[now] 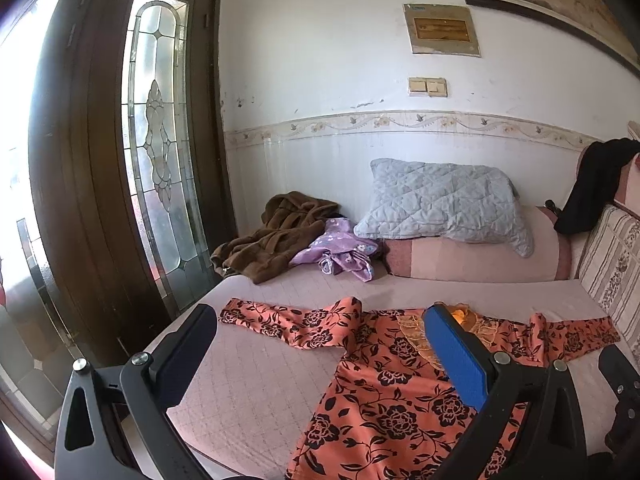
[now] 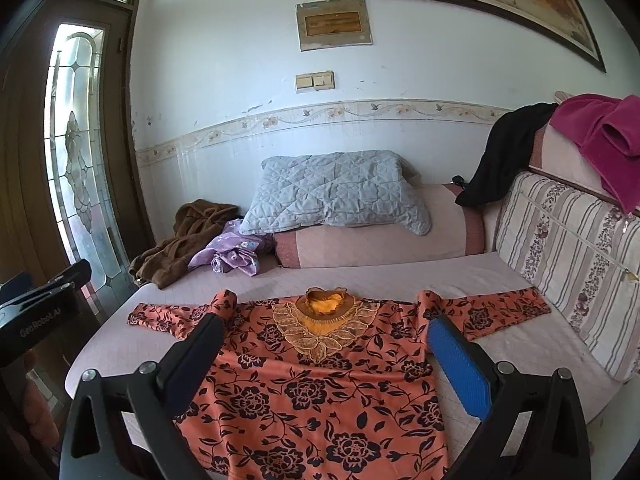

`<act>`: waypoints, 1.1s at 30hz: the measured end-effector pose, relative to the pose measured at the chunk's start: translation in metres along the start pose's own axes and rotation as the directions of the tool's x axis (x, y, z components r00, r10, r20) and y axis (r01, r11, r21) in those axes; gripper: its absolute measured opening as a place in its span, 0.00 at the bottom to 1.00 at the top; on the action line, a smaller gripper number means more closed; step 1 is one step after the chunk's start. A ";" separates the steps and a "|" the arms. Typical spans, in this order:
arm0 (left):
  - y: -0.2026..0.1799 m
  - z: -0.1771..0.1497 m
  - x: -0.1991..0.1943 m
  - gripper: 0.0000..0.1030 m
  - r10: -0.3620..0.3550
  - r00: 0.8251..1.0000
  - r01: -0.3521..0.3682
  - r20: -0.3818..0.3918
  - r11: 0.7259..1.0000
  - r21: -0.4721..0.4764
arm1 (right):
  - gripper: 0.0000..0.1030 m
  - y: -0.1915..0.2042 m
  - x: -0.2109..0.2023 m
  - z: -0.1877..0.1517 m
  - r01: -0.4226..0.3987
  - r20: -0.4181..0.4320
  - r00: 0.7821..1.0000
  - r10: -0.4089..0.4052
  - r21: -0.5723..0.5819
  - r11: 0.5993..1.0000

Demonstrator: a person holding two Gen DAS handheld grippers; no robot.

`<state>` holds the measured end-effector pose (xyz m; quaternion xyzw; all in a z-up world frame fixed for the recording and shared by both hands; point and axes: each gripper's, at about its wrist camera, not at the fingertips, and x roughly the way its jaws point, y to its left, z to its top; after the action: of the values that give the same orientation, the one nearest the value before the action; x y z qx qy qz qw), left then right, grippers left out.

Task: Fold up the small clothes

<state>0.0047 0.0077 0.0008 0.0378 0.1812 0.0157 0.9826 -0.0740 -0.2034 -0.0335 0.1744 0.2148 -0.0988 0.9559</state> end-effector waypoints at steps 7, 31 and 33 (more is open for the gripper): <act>-0.005 -0.006 0.006 1.00 -0.010 1.000 0.010 -0.007 1.000 -0.001 | 1.00 -0.004 0.004 0.000 -0.009 -0.005 1.000 0.009 0.004 1.000; -0.017 -0.011 0.033 1.00 -0.010 0.999 0.010 -0.040 1.000 0.003 | 1.00 -0.006 0.035 0.009 -0.030 -0.024 0.999 0.030 0.018 0.999; -0.019 -0.012 0.036 1.00 -0.006 0.999 0.007 -0.044 1.000 0.007 | 1.00 -0.006 0.041 0.010 -0.030 -0.026 0.999 0.030 0.021 0.999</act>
<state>0.0349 -0.0084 -0.0243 0.0403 0.2030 0.0126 0.9783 -0.0353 -0.2173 -0.0450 0.1885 0.2236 -0.0844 0.9525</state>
